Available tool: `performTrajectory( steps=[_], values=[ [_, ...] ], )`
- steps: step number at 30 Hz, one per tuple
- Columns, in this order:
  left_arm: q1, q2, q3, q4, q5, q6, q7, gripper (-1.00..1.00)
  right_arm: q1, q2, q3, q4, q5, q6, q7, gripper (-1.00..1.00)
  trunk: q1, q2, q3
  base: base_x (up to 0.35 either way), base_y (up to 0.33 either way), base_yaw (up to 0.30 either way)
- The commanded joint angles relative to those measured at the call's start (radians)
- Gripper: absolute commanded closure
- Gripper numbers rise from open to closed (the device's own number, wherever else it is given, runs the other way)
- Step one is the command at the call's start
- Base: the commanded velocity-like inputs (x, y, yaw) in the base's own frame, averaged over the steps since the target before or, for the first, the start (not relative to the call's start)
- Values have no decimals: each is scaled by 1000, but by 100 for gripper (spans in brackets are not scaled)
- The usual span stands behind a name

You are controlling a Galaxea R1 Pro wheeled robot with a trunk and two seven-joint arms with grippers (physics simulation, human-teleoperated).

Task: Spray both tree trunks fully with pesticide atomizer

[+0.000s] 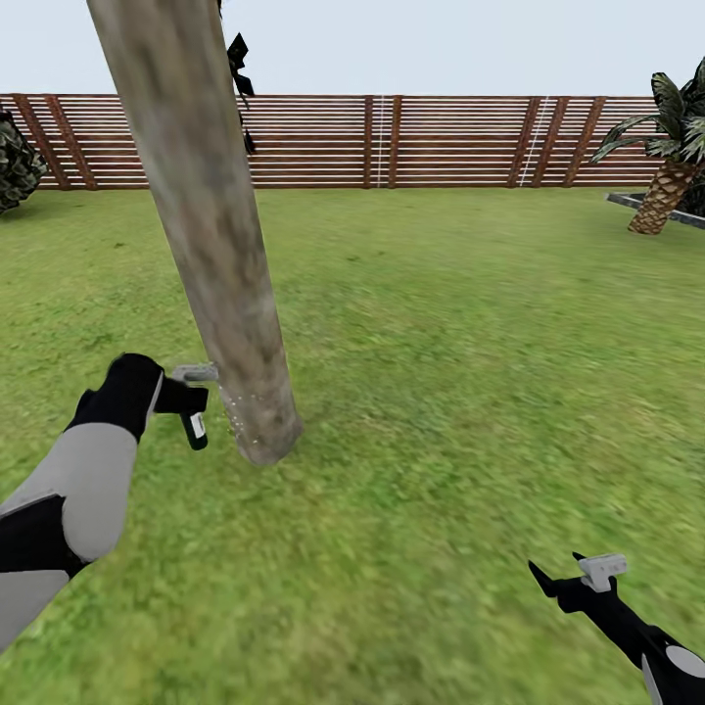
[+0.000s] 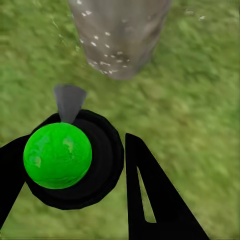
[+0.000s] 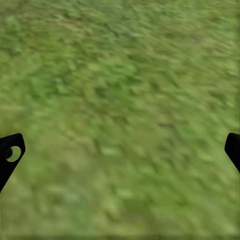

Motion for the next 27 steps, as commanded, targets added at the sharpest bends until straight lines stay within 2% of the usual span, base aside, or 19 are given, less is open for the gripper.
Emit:
performTrajectory(
  steps=[1,4,8,12,14,18,23,27],
  values=[
    [3,0,0,5,1,-3,2,100,0,0,0,0,0,0,0,-100,0,0,0,0,0,0],
    [29,-14,-1,16,1,-13,0,100,0,0,0,0,0,0,0,-100,0,0,0,0,0,0],
    [120,-62,-3,17,-1,-28,-5,100,0,1,0,0,0,0,0,-100,0,0,0,0,0,0],
    [142,-70,-50,17,1,-49,-10,100,0,0,0,0,0,0,0,-100,0,0,0,0,0,0],
    [138,-68,-70,9,2,-44,-12,100,0,0,0,-1,0,0,0,-100,0,0,0,0,0,0],
    [123,-64,-74,-1,2,-32,-25,100,0,1,1,-14,0,0,0,-100,0,0,0,0,0,0],
    [44,-61,-74,-3,2,23,-28,100,0,1,1,-21,0,0,0,-100,0,0,0,0,0,0],
    [6,-59,-75,-3,1,32,-28,100,0,2,1,-21,0,0,0,-100,0,0,0,0,0,0]
  ],
)
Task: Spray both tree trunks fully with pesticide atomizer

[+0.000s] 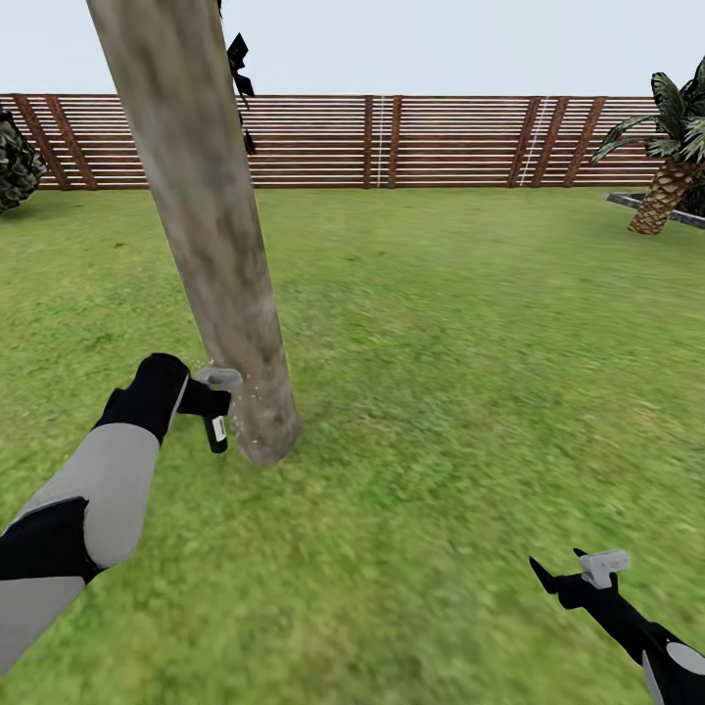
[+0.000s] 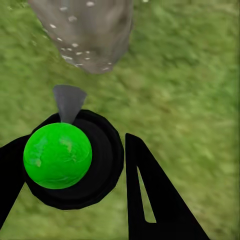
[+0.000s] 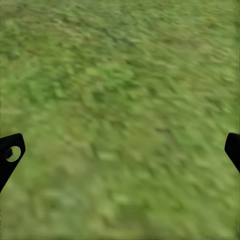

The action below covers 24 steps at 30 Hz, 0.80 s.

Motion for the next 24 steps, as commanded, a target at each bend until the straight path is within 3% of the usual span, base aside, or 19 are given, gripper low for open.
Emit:
performTrajectory(
  steps=[1,6,10,13,18,20,22,24],
  values=[
    [-3,0,0,1,-1,1,0,100,0,1,0,0,0,0,0,-100,0,0,0,0,0,0],
    [19,5,-4,10,-8,-16,6,100,0,0,0,0,0,0,0,-100,0,0,0,0,0,0],
    [97,6,-3,11,-7,-73,19,100,0,-1,0,0,0,0,0,-100,0,0,0,0,0,0],
    [158,0,6,16,0,-138,71,100,0,1,0,0,0,0,0,-100,0,0,0,0,0,0],
    [192,-8,14,18,15,-155,110,100,0,1,0,-1,0,0,0,-100,0,0,0,0,0,0],
    [205,-9,36,18,46,-188,164,100,0,-1,0,-1,0,0,0,-100,0,0,0,0,0,0],
    [229,-11,89,24,114,-278,295,100,0,-2,-1,-3,0,0,0,-100,0,0,0,0,0,0],
    [252,-11,107,65,169,-317,359,100,0,-2,-1,-6,0,0,0,-100,0,0,0,0,0,0]
  ],
)
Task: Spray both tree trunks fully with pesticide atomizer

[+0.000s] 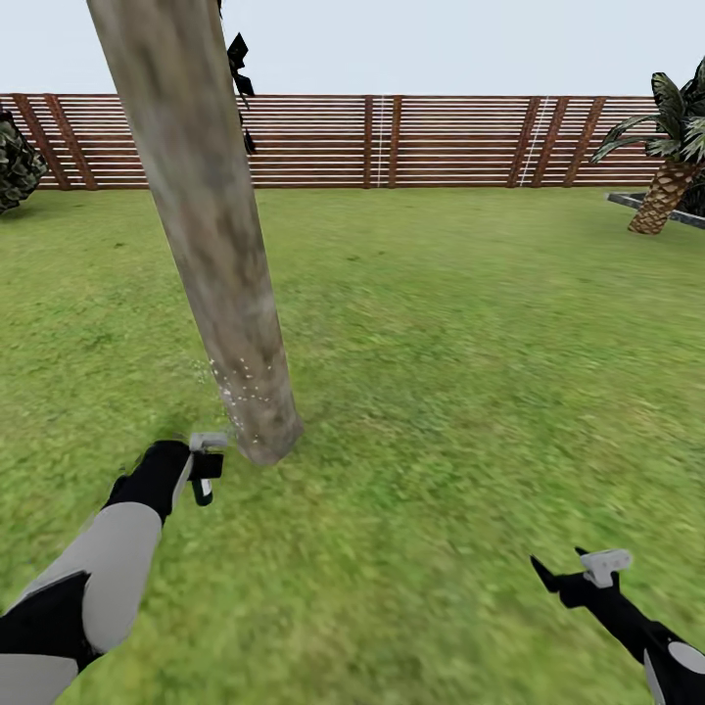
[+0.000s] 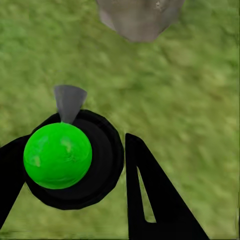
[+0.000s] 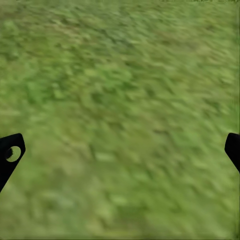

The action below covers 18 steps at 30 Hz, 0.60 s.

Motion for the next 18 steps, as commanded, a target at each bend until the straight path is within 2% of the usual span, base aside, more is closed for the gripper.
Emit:
performTrajectory(
  steps=[1,3,6,12,18],
  values=[
    [8,0,3,25,16,-10,17,100,0,0,0,-7,0,0,0,-100,0,0,0,0,0,0],
    [21,0,6,84,37,-57,54,100,0,0,1,-42,0,1,0,-100,0,0,0,0,0,0],
    [39,-1,6,122,42,-93,66,100,0,0,1,-57,0,1,0,-100,0,0,0,0,0,44],
    [62,-11,3,134,39,-99,66,100,0,3,3,-57,0,2,0,-100,0,0,0,87,-13,219],
    [64,-13,2,137,39,-98,67,100,0,3,3,-56,1,2,-1,-100,0,0,0,262,-152,32]
  ],
)
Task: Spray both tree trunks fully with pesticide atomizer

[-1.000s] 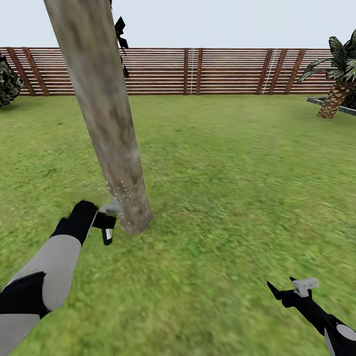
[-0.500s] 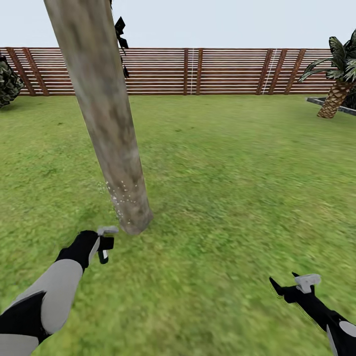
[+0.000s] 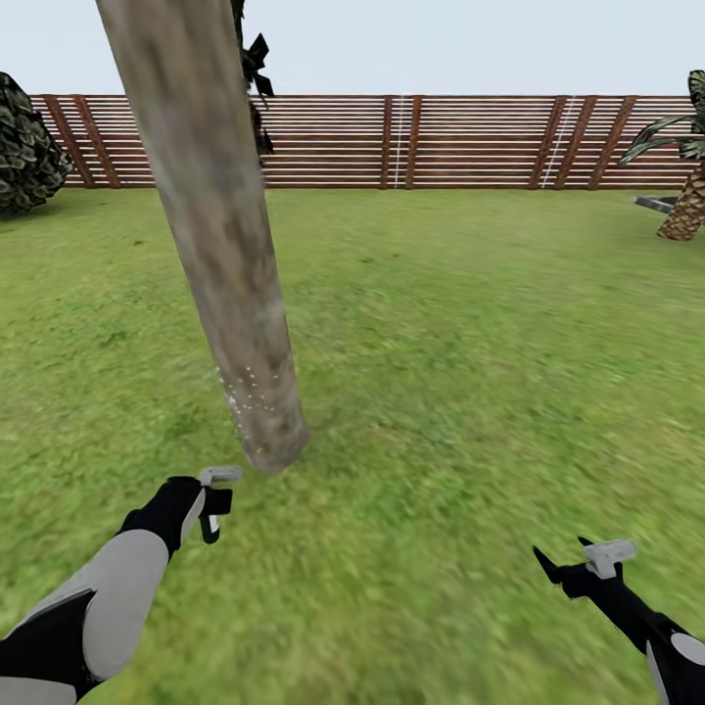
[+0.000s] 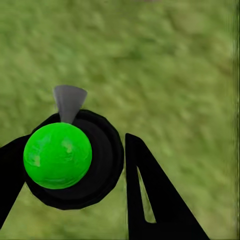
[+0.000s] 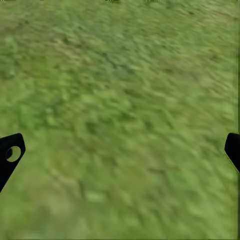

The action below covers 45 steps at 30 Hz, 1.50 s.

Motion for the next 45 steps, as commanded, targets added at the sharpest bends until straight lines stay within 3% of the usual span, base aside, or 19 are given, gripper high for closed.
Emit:
performTrajectory(
  steps=[1,13,45],
  values=[
    [0,-1,0,0,-1,0,0,100,0,1,0,1,0,0,0,-100,0,0,0,217,-207,2],
    [0,-6,0,-3,-1,6,0,100,0,4,2,4,0,0,-1,-100,0,0,0,26,-269,6],
    [0,1,4,-15,-4,10,1,100,0,4,2,4,-1,0,-1,-100,0,0,-4,50,-302,199]
  ],
)
